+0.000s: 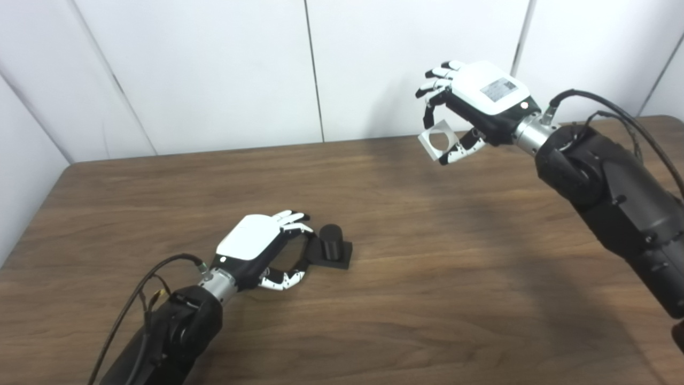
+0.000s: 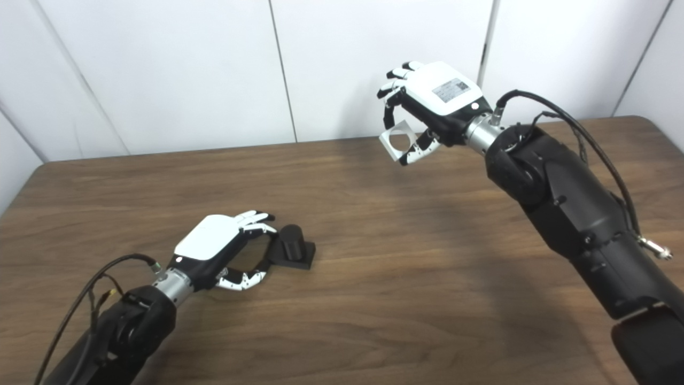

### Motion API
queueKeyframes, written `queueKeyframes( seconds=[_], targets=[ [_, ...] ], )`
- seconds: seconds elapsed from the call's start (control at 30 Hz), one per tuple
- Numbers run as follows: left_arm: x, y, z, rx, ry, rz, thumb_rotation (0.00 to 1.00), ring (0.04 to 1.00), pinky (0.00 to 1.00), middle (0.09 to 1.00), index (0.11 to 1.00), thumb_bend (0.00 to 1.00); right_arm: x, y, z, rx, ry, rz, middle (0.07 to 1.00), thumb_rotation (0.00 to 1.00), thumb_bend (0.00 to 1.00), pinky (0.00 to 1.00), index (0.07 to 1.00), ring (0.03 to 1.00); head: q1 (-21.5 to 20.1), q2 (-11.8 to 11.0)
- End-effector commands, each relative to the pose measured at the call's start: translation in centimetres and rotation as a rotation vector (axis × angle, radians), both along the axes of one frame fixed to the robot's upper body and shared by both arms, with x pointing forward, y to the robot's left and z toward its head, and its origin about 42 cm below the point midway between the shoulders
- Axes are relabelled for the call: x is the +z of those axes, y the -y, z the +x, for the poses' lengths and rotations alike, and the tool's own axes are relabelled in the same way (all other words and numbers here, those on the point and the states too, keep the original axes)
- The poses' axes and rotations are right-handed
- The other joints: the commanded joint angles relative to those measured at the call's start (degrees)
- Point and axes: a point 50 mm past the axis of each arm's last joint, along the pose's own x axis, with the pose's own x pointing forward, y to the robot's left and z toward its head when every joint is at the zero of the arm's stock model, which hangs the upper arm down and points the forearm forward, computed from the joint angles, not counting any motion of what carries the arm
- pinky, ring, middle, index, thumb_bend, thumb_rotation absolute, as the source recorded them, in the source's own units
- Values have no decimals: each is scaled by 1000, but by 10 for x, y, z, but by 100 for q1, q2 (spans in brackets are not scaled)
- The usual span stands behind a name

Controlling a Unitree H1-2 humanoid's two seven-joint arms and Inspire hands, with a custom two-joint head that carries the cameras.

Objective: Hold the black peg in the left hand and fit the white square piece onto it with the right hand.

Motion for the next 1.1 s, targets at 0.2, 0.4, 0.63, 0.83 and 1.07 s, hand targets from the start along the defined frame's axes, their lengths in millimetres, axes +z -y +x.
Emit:
queueKeyframes(
  seconds=[0.2, 0.4, 0.63, 0.83, 1.07],
  targets=[
    [-28, -2, -12, -4, -151, 86, 262, 932, 817, 918, 709, 768, 28, -37, -23, 154, 57, 72, 818, 147, 519, 955, 480, 933, 101, 35],
    [-28, 1, -11, -8, -157, 85, 258, 936, 833, 921, 712, 767, 23, -59, -37, 217, 21, 78, 813, 149, 517, 933, 480, 933, 181, 49],
    [-28, 3, -9, -14, -157, 93, 276, 937, 838, 927, 717, 753, 11, -85, -47, 275, -45, 81, 821, 146, 516, 935, 481, 939, 168, 36],
    [-27, 2, -9, -8, -161, 86, 264, 943, 845, 923, 714, 763, -1, -101, -42, 294, -81, 64, 829, 144, 518, 949, 482, 930, 180, 32],
    [-27, 2, -10, -9, -156, 88, 258, 934, 839, 922, 712, 764, -5, -119, -32, 315, -96, 46, 829, 144, 519, 927, 482, 930, 192, 33]
  ],
)
